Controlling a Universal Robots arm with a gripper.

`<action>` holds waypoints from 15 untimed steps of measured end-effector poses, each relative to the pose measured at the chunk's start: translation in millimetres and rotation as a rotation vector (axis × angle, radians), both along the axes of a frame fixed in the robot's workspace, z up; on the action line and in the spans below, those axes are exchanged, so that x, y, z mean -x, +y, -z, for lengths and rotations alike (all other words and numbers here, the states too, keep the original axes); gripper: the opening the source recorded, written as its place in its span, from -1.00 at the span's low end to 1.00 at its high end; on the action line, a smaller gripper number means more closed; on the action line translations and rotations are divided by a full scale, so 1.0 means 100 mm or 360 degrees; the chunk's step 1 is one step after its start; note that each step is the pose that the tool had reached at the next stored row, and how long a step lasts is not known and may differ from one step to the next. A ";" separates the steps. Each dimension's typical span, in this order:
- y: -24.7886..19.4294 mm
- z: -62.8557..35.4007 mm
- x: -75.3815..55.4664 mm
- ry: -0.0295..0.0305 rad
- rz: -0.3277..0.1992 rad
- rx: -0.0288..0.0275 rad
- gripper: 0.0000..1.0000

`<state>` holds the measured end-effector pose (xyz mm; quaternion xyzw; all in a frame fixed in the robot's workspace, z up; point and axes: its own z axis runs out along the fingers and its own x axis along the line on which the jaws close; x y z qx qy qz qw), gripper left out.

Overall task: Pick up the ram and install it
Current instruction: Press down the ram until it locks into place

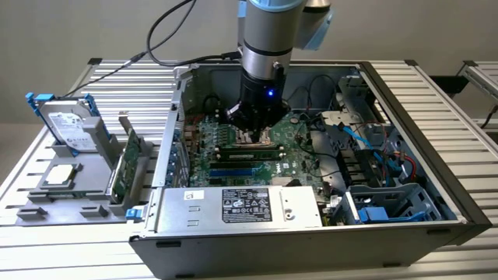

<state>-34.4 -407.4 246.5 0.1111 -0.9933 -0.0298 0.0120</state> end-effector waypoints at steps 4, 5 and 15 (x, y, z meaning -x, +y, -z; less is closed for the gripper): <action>0.000 -0.006 0.00 0.00001 0.0090 0.00002 -0.79; 0.000 -0.008 0.00 0.00000 0.0112 0.00001 -0.79; -0.006 -0.032 0.00 0.00001 0.0263 0.00001 -0.79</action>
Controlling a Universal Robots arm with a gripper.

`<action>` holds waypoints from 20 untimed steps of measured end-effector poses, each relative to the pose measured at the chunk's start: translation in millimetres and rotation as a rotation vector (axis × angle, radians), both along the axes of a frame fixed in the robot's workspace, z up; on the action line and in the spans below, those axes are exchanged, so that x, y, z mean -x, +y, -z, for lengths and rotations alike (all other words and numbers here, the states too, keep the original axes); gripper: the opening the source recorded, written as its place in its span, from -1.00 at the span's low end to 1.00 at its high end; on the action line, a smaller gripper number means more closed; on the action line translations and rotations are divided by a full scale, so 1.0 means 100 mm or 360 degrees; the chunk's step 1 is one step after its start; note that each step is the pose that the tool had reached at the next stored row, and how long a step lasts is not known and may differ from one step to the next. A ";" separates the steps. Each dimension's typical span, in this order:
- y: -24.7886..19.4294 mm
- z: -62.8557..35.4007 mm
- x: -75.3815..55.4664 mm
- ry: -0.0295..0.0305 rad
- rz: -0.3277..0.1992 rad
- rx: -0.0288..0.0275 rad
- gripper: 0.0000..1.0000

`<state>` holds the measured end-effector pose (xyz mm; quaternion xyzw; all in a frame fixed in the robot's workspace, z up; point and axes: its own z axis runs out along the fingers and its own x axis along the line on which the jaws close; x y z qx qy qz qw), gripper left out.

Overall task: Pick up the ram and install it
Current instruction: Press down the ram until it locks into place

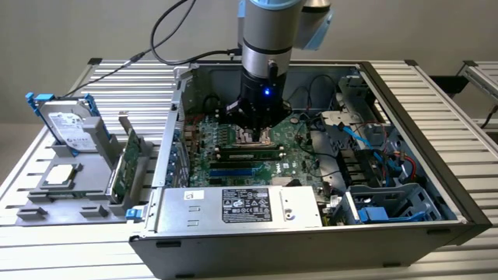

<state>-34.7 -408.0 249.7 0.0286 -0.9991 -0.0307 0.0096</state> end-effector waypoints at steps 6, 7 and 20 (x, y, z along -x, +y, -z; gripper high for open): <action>-0.005 -0.011 0.00 -0.00001 0.0066 -0.00002 -0.79; -0.007 -0.014 0.00 0.00001 0.0078 0.00003 -0.79; -0.164 -0.056 0.05 -0.00004 0.0097 -0.00002 -0.79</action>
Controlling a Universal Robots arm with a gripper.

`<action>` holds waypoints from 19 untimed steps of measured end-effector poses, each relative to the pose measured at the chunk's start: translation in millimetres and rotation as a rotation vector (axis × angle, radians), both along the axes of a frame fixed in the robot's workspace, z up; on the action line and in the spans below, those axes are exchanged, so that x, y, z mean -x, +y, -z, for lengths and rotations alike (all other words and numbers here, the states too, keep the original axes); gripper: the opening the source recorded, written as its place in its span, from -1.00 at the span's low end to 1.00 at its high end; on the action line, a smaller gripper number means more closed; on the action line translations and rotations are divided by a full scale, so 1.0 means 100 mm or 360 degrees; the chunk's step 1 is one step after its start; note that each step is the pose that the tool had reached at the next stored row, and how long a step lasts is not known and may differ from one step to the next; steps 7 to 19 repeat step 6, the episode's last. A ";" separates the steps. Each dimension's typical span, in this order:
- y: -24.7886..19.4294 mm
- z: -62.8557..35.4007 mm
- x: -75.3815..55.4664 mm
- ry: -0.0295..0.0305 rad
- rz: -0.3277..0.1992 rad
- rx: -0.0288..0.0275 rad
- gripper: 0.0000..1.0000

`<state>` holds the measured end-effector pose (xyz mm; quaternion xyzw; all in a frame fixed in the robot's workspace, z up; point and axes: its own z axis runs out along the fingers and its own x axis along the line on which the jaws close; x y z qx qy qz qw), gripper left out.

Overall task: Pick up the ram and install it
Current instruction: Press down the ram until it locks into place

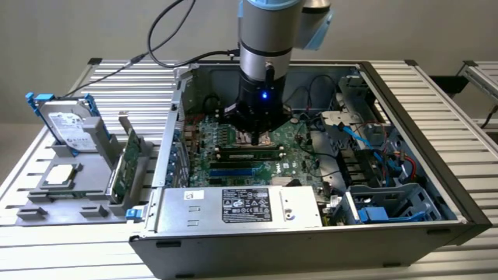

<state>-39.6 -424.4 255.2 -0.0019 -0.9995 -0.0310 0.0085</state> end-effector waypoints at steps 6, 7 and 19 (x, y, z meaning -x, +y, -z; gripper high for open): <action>-0.001 0.000 0.01 -0.00004 0.0000 0.00000 -0.79; -0.001 0.000 0.01 -0.00004 0.0000 0.00000 -0.79; -0.001 0.000 0.01 -0.00004 0.0000 0.00000 -0.79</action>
